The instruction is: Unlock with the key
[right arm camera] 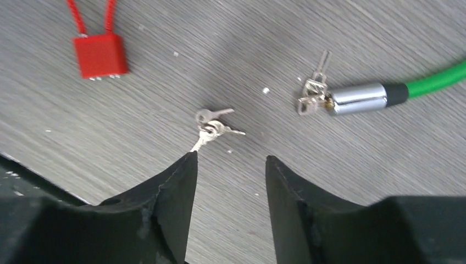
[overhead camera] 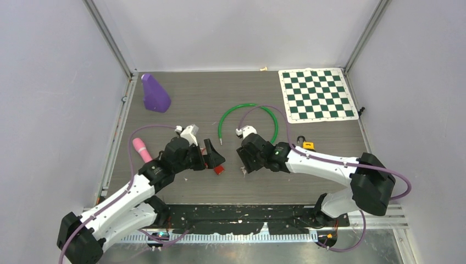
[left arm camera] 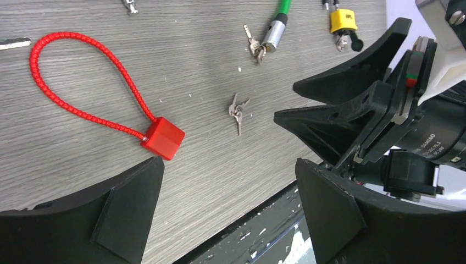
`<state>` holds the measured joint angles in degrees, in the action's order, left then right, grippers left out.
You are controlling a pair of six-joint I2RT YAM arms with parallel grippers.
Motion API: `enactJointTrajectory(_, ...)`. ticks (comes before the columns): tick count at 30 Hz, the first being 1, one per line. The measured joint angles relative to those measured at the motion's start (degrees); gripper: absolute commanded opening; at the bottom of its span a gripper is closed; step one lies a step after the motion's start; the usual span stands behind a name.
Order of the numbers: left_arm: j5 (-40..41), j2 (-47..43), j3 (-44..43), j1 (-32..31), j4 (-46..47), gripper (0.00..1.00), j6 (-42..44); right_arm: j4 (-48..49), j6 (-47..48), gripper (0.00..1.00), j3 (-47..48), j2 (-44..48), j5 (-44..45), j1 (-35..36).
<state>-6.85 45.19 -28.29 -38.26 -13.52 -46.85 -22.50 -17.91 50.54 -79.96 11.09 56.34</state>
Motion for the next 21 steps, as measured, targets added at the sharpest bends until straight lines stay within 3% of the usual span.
enactJointTrajectory(6,0.02,11.06,-8.66,-0.94,-3.61,0.82,4.15,-3.52,-4.02,0.78,-1.16,2.36,6.27,-2.51)
enactJointTrajectory(13,-1.14,28.83,-22.88,-6.16,-8.37,0.65,10.10,-4.74,-8.33,0.79,-6.08,16.00,16.04,-3.91)
enactJointTrajectory(18,-2.16,39.01,-28.76,-8.35,-10.80,0.54,12.98,-4.98,-10.78,0.79,-9.81,21.24,19.91,-3.91)
enactJointTrajectory(21,-3.08,45.13,-31.34,-8.90,-11.56,0.52,14.40,-5.35,-11.85,0.79,-12.11,23.80,21.31,-3.91)
